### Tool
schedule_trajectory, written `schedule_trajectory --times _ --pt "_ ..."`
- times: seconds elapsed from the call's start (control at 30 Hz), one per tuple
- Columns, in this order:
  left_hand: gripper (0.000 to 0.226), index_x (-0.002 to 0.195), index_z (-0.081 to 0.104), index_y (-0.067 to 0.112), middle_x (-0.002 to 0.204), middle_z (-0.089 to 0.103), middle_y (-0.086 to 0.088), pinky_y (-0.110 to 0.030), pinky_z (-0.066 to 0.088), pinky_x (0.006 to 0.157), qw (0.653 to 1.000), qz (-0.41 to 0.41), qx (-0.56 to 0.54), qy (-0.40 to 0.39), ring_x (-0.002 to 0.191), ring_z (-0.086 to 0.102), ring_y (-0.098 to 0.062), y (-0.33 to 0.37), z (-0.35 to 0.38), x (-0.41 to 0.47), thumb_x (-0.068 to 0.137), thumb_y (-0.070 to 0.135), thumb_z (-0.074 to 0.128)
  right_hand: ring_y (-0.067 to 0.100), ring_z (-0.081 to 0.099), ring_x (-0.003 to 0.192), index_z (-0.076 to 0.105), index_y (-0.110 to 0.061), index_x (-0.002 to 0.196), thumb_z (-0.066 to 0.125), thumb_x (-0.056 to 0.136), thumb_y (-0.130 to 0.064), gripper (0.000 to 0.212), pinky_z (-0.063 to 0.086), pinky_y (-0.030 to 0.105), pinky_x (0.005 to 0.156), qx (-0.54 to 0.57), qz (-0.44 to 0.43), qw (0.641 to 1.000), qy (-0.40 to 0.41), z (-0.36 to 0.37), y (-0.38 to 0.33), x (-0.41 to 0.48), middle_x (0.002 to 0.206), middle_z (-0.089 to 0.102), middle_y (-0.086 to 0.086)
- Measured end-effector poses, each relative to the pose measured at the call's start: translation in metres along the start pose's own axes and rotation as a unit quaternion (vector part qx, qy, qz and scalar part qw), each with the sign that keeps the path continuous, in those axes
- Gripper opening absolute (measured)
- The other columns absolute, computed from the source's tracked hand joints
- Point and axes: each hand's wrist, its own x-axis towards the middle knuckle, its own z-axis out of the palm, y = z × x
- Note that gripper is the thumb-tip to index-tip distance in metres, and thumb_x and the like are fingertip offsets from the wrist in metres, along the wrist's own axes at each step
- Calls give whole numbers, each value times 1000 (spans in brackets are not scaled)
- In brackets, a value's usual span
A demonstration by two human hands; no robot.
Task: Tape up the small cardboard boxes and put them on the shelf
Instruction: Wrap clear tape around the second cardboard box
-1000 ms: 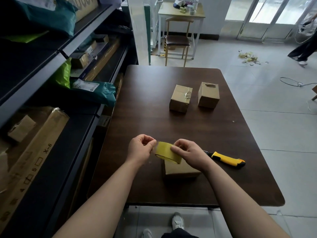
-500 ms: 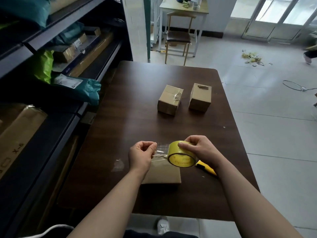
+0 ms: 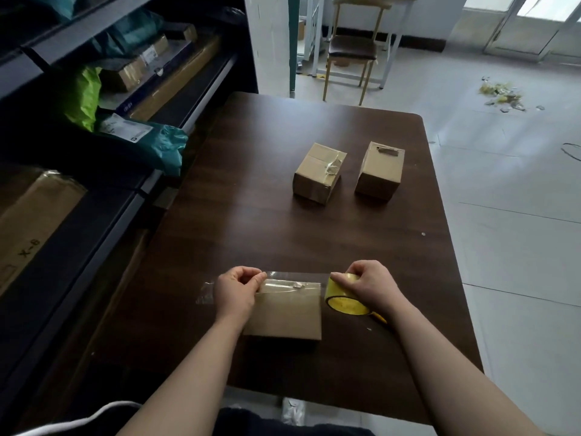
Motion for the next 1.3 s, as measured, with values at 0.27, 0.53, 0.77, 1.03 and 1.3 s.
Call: schedule_trajectory --times 0.27,0.53,0.77,1.03,1.3 --pt "4 81 70 12 72 64 7 -3 40 52 998 26 45 22 68 58 -8 -8 4 6 83 12 73 19 60 87 66 -21 82 68 77 -58 38 49 29 69 -94 -4 995 16 18 -1 5 84 63 -3" --pt "4 81 72 17 79 68 5 -14 44 60 999 21 45 5 77 62 -9 -19 3 12 83 15 75 20 60 91 66 -20 96 61 79 -63 46 48 31 72 -167 2 986 12 19 -6 9 94 65 -3" --pt "3 83 70 16 79 66 6 -8 38 56 997 33 72 5 74 60 -7 -22 1 11 85 16 72 19 62 88 65 -21 93 61 79 -62 43 55 36 76 -181 4 983 -3 24 -11 12 92 66 -3" --pt "3 84 70 16 80 64 9 -9 38 59 996 36 86 5 76 56 -1 -27 1 12 86 18 70 19 61 88 64 -21 91 60 80 -61 41 51 33 73 -194 3 981 -9 28 -14 12 91 65 -3" --pt "5 82 69 13 94 63 -3 -7 40 60 995 44 92 10 75 58 -6 -35 3 19 83 16 74 21 61 93 64 -20 94 59 81 -60 42 50 32 74 -201 8 980 -10 31 -12 12 95 65 -2"
